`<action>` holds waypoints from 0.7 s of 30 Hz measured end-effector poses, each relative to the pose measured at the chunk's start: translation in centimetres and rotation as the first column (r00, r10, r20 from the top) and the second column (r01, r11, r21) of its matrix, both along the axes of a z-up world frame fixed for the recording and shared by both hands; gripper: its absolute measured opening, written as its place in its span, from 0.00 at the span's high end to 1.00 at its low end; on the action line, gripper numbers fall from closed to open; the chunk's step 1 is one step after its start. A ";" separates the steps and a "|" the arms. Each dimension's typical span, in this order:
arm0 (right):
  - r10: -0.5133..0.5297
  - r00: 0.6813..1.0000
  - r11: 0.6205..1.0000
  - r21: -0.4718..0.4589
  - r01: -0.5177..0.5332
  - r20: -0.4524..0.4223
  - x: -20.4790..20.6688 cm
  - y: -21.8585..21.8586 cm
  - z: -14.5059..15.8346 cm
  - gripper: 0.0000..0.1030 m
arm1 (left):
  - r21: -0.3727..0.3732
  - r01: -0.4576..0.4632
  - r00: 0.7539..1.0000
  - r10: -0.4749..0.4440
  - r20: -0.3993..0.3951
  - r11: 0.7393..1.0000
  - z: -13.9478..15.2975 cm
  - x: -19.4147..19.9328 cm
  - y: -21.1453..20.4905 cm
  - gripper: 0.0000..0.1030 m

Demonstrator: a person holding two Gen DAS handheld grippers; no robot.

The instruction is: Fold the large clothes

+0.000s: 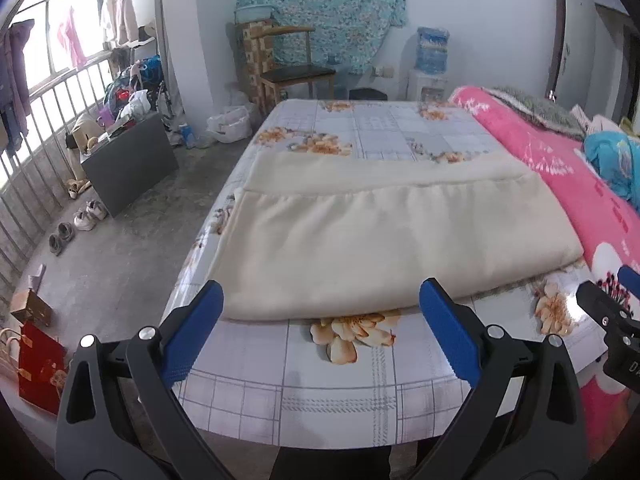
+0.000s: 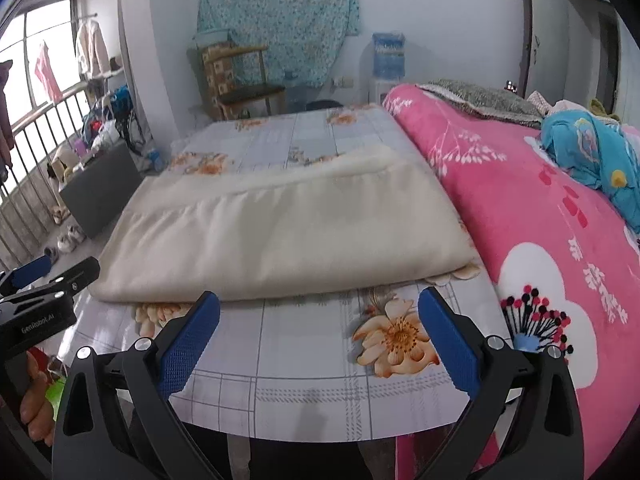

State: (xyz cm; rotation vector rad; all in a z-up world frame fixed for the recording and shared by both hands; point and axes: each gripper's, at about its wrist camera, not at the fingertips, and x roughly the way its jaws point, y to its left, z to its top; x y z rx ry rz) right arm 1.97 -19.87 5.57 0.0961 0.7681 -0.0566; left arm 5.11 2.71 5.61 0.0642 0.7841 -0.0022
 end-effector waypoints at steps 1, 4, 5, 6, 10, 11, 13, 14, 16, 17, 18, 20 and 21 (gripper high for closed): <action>0.001 1.000 1.000 -0.005 -0.001 -0.014 0.2 0.0 -0.2 0.06 | 0.007 0.007 1.000 -0.007 -0.010 1.000 -0.2 0.1 -0.2 0.08; -0.003 0.999 1.000 -0.008 0.003 -0.038 0.5 0.0 -0.7 0.06 | 0.013 -0.001 0.999 0.002 -0.052 1.000 -1.0 0.5 -0.7 0.08; -0.006 0.999 1.000 -0.008 0.006 -0.047 0.6 0.0 -0.9 0.06 | 0.009 -0.011 0.998 0.012 -0.056 1.000 -1.2 0.5 -0.8 0.08; -0.005 0.999 1.000 -0.006 0.005 -0.053 0.7 -0.1 -1.0 0.06 | 0.006 -0.016 0.998 0.017 -0.058 1.000 -1.3 0.5 -0.8 0.08; 0.003 0.997 1.000 0.003 -0.003 -0.073 1.0 0.0 -1.3 0.06 | 0.028 -0.033 0.998 0.035 -0.060 0.999 -1.5 0.7 -1.2 0.08; 0.004 0.997 1.000 0.004 -0.004 -0.073 1.0 0.0 -1.3 0.06 | 0.034 -0.035 0.997 0.037 -0.066 0.999 -1.6 0.7 -1.2 0.08; 0.006 0.997 1.000 0.004 -0.006 -0.073 1.0 0.0 -1.3 0.06 | 0.034 -0.038 0.996 0.041 -0.085 0.999 -1.8 0.9 -1.4 0.08; 0.006 0.997 1.000 0.003 -0.006 -0.074 1.0 0.0 -1.3 0.06 | 0.031 -0.041 0.994 0.044 -0.100 0.999 -2.0 1.0 -1.4 0.08; 0.005 0.997 1.000 0.005 -0.005 -0.078 1.1 -0.1 -1.4 0.06 | 0.034 -0.052 0.992 0.055 -0.117 0.998 -2.3 1.2 -1.5 0.08; 0.005 0.997 1.000 0.007 -0.005 -0.082 1.1 -0.1 -1.4 0.06 | 0.036 -0.056 0.990 0.060 -0.125 0.998 -2.4 1.2 -1.6 0.08; 0.005 0.996 1.000 0.008 -0.004 -0.087 1.2 -0.1 -1.5 0.06 | 0.036 -0.058 0.990 0.063 -0.130 0.998 -2.4 1.2 -1.6 0.08; 0.003 0.995 1.000 0.013 -0.002 -0.097 1.3 -0.2 -1.7 0.06 | 0.037 -0.062 0.988 0.066 -0.139 0.997 -2.5 1.1 -1.6 0.08; 0.001 0.995 1.000 0.016 0.000 -0.099 1.4 -0.2 -1.7 0.06 | 0.037 -0.062 0.988 0.067 -0.141 0.997 -2.5 1.0 -1.6 0.08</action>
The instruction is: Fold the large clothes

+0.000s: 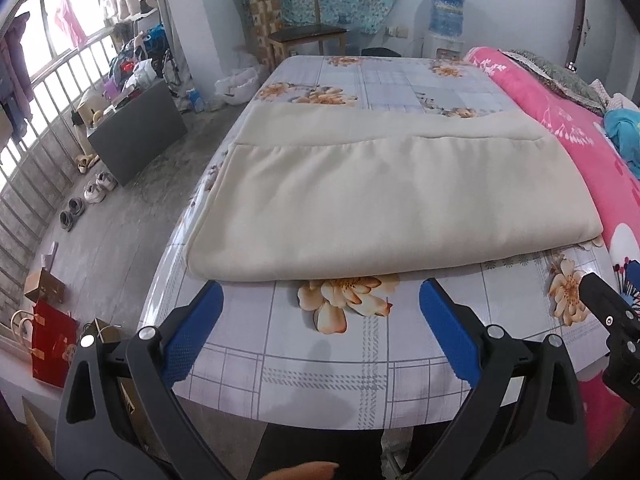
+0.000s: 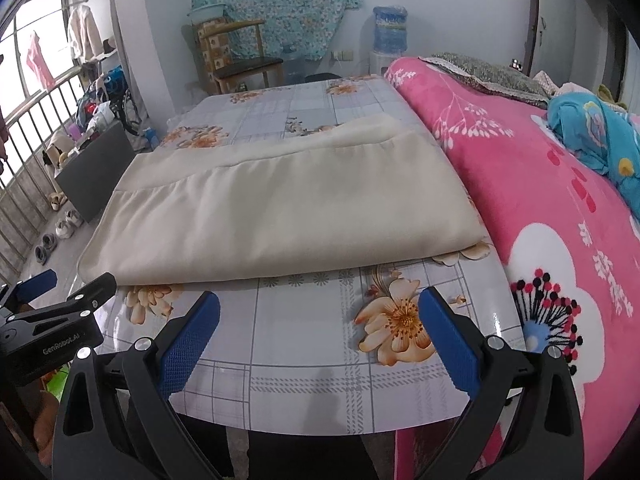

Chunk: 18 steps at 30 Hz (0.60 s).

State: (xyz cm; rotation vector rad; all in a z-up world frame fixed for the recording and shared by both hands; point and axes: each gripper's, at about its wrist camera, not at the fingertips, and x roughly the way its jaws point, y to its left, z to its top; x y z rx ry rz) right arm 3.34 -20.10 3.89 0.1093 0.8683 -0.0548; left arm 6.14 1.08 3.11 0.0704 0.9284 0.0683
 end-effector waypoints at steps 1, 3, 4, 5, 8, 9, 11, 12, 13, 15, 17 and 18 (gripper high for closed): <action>0.000 1.000 1.000 0.003 0.000 0.000 0.0 -0.1 0.0 0.06 | 0.001 0.000 1.000 0.000 -0.002 1.000 0.0 0.0 0.0 0.08; 0.002 1.000 1.000 0.006 -0.002 0.001 0.0 0.0 0.1 0.06 | 0.005 -0.003 1.000 0.003 -0.002 1.000 0.0 -0.1 0.0 0.08; 0.004 1.000 1.000 0.006 -0.004 0.001 0.1 0.1 0.1 0.06 | 0.007 -0.003 1.000 0.003 -0.004 1.000 0.0 -0.1 -0.1 0.08; 0.005 1.000 1.000 0.006 -0.005 0.001 0.2 0.1 0.1 0.06 | 0.006 -0.004 1.000 0.004 -0.006 1.000 0.0 -0.1 -0.1 0.08; 0.007 1.000 1.000 0.003 -0.007 -0.003 0.3 0.2 0.1 0.06 | 0.005 -0.004 1.000 0.004 -0.008 1.000 0.0 0.0 -0.1 0.08; 0.008 1.000 1.000 0.004 -0.008 -0.006 0.3 0.2 0.1 0.06 | 0.005 -0.003 1.000 0.003 -0.009 1.000 0.0 0.0 0.0 0.08; 0.011 1.000 1.000 0.004 -0.011 -0.010 0.4 0.2 0.0 0.06 | 0.003 0.000 1.000 0.000 -0.018 1.000 -0.1 0.0 -0.1 0.08; 0.012 1.000 1.000 0.003 -0.012 -0.012 0.4 0.3 0.0 0.06 | -0.001 0.002 1.000 -0.002 -0.023 1.000 -0.2 0.0 -0.1 0.08; 0.014 1.000 1.000 0.002 -0.014 -0.013 0.4 0.3 0.0 0.06 | -0.003 0.003 1.000 -0.003 -0.025 1.000 -0.3 0.0 -0.1 0.08; 0.018 1.000 1.000 0.000 -0.018 -0.016 0.5 0.4 -0.1 0.06 | -0.006 0.004 1.000 -0.004 -0.031 1.000 -0.4 0.0 -0.1 0.08; 0.020 1.000 1.000 -0.002 -0.020 -0.020 0.5 0.4 -0.1 0.06 | -0.005 0.004 0.999 -0.005 -0.033 1.000 -0.5 0.0 -0.1 0.08; 0.020 1.000 1.000 -0.001 -0.020 -0.022 0.5 0.4 -0.2 0.06 | -0.006 0.004 0.999 -0.004 -0.033 1.000 -0.5 0.0 -0.1 0.08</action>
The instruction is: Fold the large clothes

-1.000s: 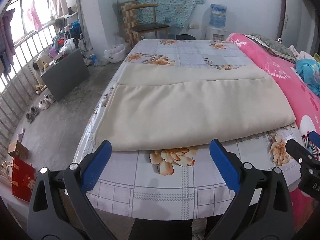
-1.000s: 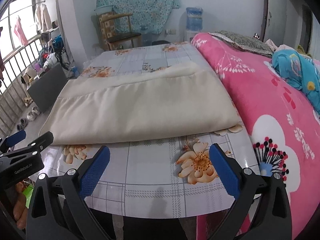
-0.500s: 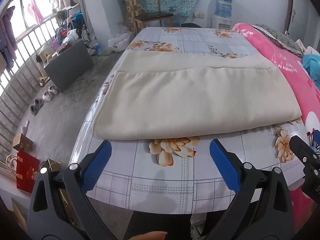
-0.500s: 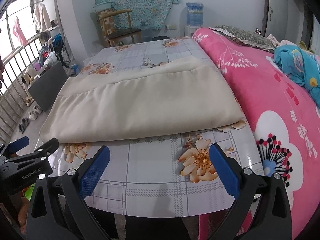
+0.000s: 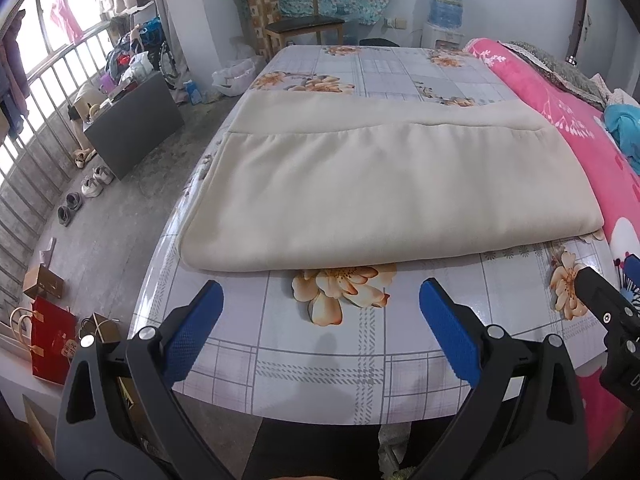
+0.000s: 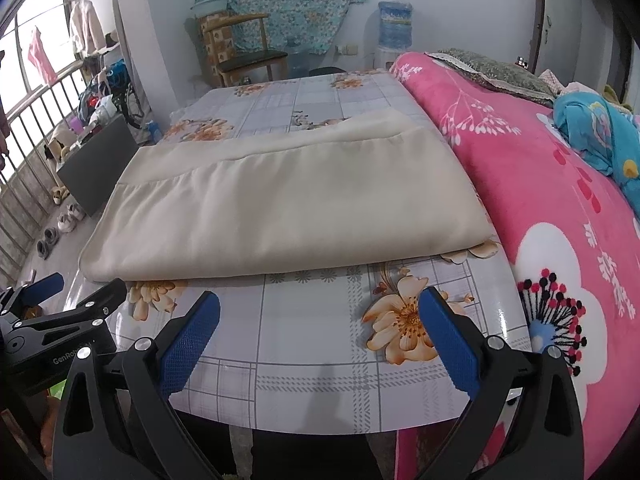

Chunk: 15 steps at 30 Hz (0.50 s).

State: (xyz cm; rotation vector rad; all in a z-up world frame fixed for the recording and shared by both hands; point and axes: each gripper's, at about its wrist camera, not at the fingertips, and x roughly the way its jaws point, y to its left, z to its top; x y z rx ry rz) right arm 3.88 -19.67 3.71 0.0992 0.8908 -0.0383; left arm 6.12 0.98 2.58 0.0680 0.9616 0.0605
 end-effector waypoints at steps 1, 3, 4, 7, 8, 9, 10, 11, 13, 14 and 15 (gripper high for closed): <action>-0.001 1.000 1.000 0.001 0.001 -0.002 0.0 0.0 0.0 0.06 | -0.001 0.000 1.000 0.000 0.001 1.000 0.0 0.0 0.0 0.08; -0.002 1.000 1.000 0.003 0.002 -0.005 0.1 0.0 -0.1 0.06 | 0.000 -0.001 1.000 0.001 0.002 1.000 0.0 0.0 -0.1 0.08; -0.002 1.000 1.000 0.005 0.002 -0.005 0.1 -0.1 -0.1 0.06 | 0.000 0.000 1.000 0.000 0.001 1.000 0.0 0.0 0.0 0.08; -0.001 1.000 1.000 0.008 0.002 -0.010 0.1 -0.1 -0.1 0.06 | -0.002 0.001 1.000 -0.001 -0.001 1.000 0.0 0.0 0.0 0.08; -0.001 1.000 1.000 0.009 0.002 -0.010 0.1 -0.1 -0.2 0.06 | -0.001 0.001 1.000 -0.001 -0.001 1.000 0.0 0.0 0.0 0.08; -0.001 1.000 1.000 0.009 0.001 -0.011 0.1 -0.1 -0.2 0.06 | 0.000 0.002 1.000 -0.002 -0.002 1.000 -0.1 0.0 0.0 0.08; -0.001 1.000 1.000 0.008 0.001 -0.011 0.2 0.0 -0.2 0.06 | -0.002 0.003 1.000 -0.003 -0.004 1.000 -0.1 0.1 0.0 0.08; 0.000 1.000 1.000 0.007 0.000 -0.012 0.2 0.0 -0.2 0.06 | -0.003 0.003 1.000 -0.003 -0.005 1.000 0.0 0.1 0.0 0.08; -0.001 1.000 1.000 0.008 0.001 -0.012 0.2 -0.1 -0.2 0.06 | -0.004 0.005 1.000 -0.005 -0.004 1.000 0.0 0.1 0.0 0.08; -0.001 1.000 1.000 0.008 0.001 -0.012 0.2 -0.1 -0.2 0.06 | -0.004 0.004 1.000 -0.004 -0.004 1.000 0.0 0.1 0.0 0.08; -0.001 1.000 1.000 0.009 0.001 -0.012 0.2 -0.1 -0.2 0.06 | -0.005 0.003 1.000 -0.003 -0.005 1.000 0.0 0.1 0.0 0.08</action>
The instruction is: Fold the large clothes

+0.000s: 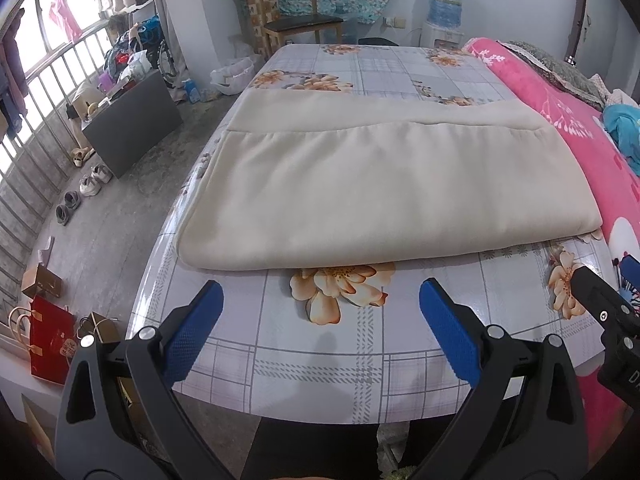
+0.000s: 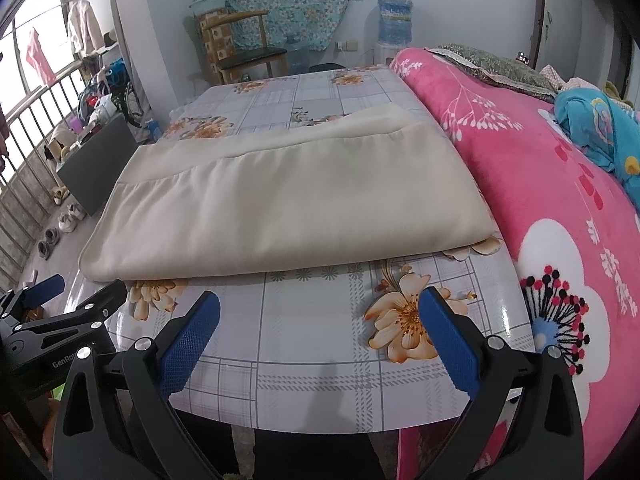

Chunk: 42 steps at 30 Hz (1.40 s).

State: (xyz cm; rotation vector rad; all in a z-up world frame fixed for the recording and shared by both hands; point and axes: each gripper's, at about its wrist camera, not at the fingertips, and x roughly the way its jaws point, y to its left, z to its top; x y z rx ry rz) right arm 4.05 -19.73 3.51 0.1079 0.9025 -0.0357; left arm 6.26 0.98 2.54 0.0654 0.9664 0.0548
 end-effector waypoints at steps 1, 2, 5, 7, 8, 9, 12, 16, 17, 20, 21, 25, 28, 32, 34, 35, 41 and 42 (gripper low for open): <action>0.001 1.000 1.000 -0.001 -0.001 0.001 0.0 0.0 0.0 0.06 | -0.001 0.000 1.000 0.000 -0.001 1.000 0.0 0.0 0.0 0.08; 0.001 1.000 1.000 -0.003 -0.001 0.000 0.0 0.0 0.0 0.06 | -0.001 0.001 1.000 -0.001 0.000 1.000 0.0 0.0 -0.1 0.08; 0.000 1.000 1.000 -0.004 0.000 0.000 0.0 0.0 0.0 0.06 | -0.001 0.002 1.000 -0.002 -0.001 1.000 0.0 0.0 -0.1 0.08; -0.001 1.000 1.000 -0.001 0.001 0.000 0.0 0.0 0.0 0.06 | 0.000 0.005 1.000 -0.005 -0.003 1.000 -0.1 0.0 -0.2 0.08; -0.002 1.000 1.000 -0.001 0.002 -0.001 0.0 -0.1 0.0 0.06 | -0.001 0.006 1.000 -0.006 -0.004 1.000 -0.1 0.0 -0.3 0.08; -0.003 1.000 1.000 -0.001 0.003 -0.001 0.0 -0.1 0.0 0.06 | -0.001 0.007 1.000 -0.007 -0.004 1.000 -0.1 0.0 -0.3 0.08; -0.004 1.000 1.000 -0.001 0.004 -0.002 0.0 0.0 0.0 0.06 | -0.003 0.010 1.000 -0.010 -0.006 1.000 -0.1 0.0 -0.4 0.08; -0.003 1.000 1.000 -0.002 0.003 -0.005 0.0 -0.1 -0.1 0.06 | -0.003 0.015 1.000 -0.015 -0.008 1.000 -0.1 0.0 -0.5 0.08; -0.004 1.000 1.000 -0.002 0.004 -0.006 0.0 -0.1 -0.1 0.06 | -0.003 0.016 1.000 -0.016 -0.008 1.000 -0.1 0.0 -0.6 0.08; -0.004 1.000 1.000 -0.001 0.004 -0.009 0.0 -0.1 -0.2 0.06 | -0.003 0.019 1.000 -0.019 -0.008 1.000 -0.1 0.0 -0.7 0.08; -0.004 1.000 1.000 -0.002 0.004 -0.010 0.0 -0.1 -0.2 0.06 | -0.004 0.019 1.000 -0.019 -0.007 1.000 0.0 -0.1 -0.7 0.08; -0.005 1.000 1.000 -0.003 0.005 -0.010 0.0 -0.1 -0.2 0.06 | -0.006 0.020 1.000 -0.020 -0.008 1.000 0.0 -0.1 -0.7 0.08; -0.005 1.000 1.000 -0.004 0.005 -0.009 0.0 -0.2 -0.3 0.06 | -0.005 0.020 1.000 -0.020 -0.007 1.000 0.0 0.0 -0.7 0.08; -0.005 1.000 1.000 -0.004 0.005 -0.012 0.0 -0.2 -0.3 0.06 | -0.005 0.019 1.000 -0.019 -0.011 1.000 0.0 0.0 -0.7 0.08; -0.005 1.000 1.000 -0.003 0.005 -0.011 0.0 -0.2 -0.2 0.06 | -0.007 0.020 1.000 -0.020 -0.013 1.000 0.1 0.0 -0.8 0.08; -0.005 1.000 1.000 -0.004 0.005 -0.011 0.0 -0.2 -0.2 0.06 | -0.006 0.020 1.000 -0.020 -0.011 1.000 0.1 0.0 -0.7 0.08; -0.004 1.000 1.000 -0.007 0.004 -0.010 -0.1 -0.2 -0.2 0.06 | -0.010 0.025 1.000 -0.025 -0.009 1.000 0.1 0.0 -0.9 0.08; -0.004 1.000 1.000 -0.007 0.004 -0.010 -0.1 -0.2 -0.2 0.06 | -0.010 0.026 1.000 -0.026 -0.009 1.000 0.1 0.0 -0.9 0.08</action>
